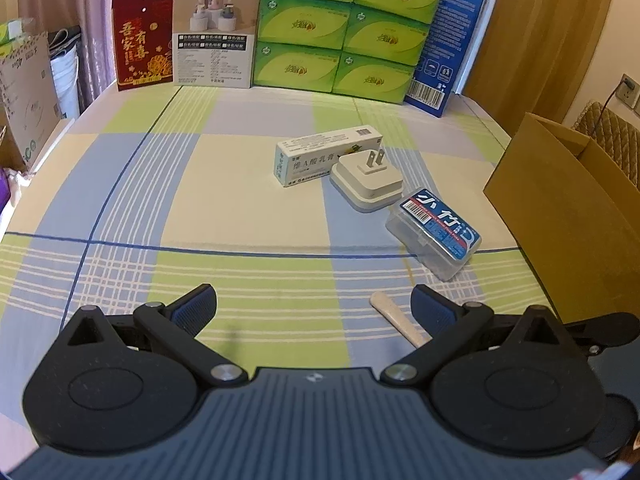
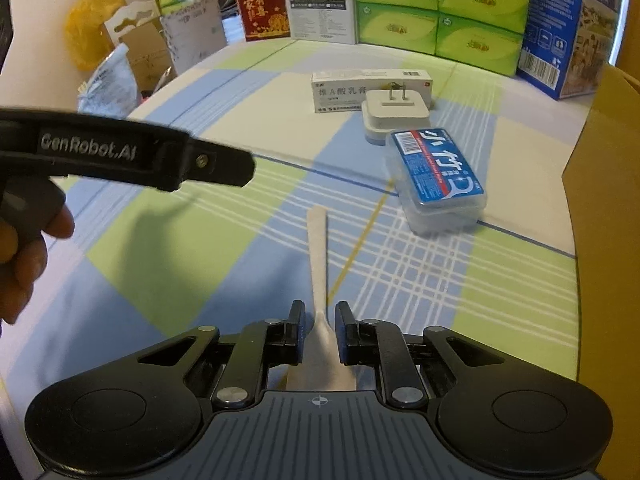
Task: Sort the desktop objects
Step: 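Move the right tool toward the white plastic spoon, then close the right gripper on the spoon handle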
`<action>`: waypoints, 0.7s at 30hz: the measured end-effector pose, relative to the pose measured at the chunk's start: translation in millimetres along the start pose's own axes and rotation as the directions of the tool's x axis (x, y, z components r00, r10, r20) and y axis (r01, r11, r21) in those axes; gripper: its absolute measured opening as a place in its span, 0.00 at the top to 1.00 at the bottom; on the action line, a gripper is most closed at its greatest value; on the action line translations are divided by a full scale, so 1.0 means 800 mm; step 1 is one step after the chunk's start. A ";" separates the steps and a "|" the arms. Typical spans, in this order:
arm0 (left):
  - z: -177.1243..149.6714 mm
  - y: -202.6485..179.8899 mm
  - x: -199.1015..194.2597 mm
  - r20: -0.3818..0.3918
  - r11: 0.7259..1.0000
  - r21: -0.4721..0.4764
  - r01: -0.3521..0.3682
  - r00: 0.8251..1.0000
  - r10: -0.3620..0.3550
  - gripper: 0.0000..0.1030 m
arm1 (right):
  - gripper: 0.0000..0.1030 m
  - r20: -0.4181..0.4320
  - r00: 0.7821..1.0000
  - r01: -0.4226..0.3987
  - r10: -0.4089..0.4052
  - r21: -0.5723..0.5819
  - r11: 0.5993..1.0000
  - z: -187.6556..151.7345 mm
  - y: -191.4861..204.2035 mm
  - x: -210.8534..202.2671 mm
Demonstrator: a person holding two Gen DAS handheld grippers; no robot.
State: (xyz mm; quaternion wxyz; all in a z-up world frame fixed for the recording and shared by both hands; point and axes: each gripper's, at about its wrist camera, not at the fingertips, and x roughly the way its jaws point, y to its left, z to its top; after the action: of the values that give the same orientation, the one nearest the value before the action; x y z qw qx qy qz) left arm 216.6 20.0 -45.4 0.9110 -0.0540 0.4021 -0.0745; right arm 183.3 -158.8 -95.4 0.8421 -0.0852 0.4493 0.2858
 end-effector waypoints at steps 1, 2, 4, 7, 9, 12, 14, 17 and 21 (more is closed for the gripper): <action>0.000 0.002 0.001 -0.005 1.000 -0.008 0.003 1.000 -0.003 0.01 | 0.87 0.004 1.000 0.006 -0.006 0.004 1.000 0.001 -0.003 -0.001; 0.000 0.003 0.002 -0.009 1.000 -0.015 0.006 1.000 -0.006 0.01 | 0.86 0.008 1.000 0.017 -0.017 0.005 1.000 0.001 -0.005 -0.004; -0.001 0.005 0.002 -0.013 1.000 -0.020 0.006 1.000 -0.006 0.01 | 0.76 0.012 1.000 0.029 -0.029 0.014 0.999 0.001 -0.011 -0.011; -0.001 0.004 0.001 -0.012 1.000 -0.017 0.007 1.000 -0.007 0.01 | 0.55 0.001 1.000 0.029 -0.029 0.030 0.999 -0.007 -0.014 -0.024; -0.002 0.003 0.001 -0.016 1.000 -0.017 0.010 1.000 -0.011 0.01 | 0.54 -0.007 1.000 0.029 -0.029 0.021 0.999 -0.014 -0.011 -0.029; -0.003 0.002 0.002 -0.020 1.000 -0.018 0.015 1.000 -0.015 0.01 | 0.54 -0.025 0.999 0.021 -0.021 -0.001 1.000 -0.021 -0.003 -0.029; -0.004 0.003 0.002 -0.022 1.000 -0.022 0.015 1.000 -0.015 0.01 | 0.54 -0.038 0.999 0.016 -0.016 -0.012 1.000 -0.024 0.001 -0.026; -0.004 0.004 0.002 -0.023 1.000 -0.027 0.012 1.000 -0.012 0.01 | 0.54 -0.031 0.999 0.014 -0.015 -0.024 1.000 -0.025 0.005 -0.025; -0.003 0.004 0.003 -0.023 1.000 -0.026 0.014 1.000 -0.015 0.01 | 0.54 0.000 1.000 0.023 -0.023 -0.072 0.997 -0.026 0.016 -0.030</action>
State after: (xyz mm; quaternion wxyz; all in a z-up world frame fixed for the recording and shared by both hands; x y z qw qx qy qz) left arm 216.5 22.8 -49.2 0.9050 -0.0680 0.4130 -0.0764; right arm 150.9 -166.1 -86.8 0.8416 -0.1207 0.4378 0.2924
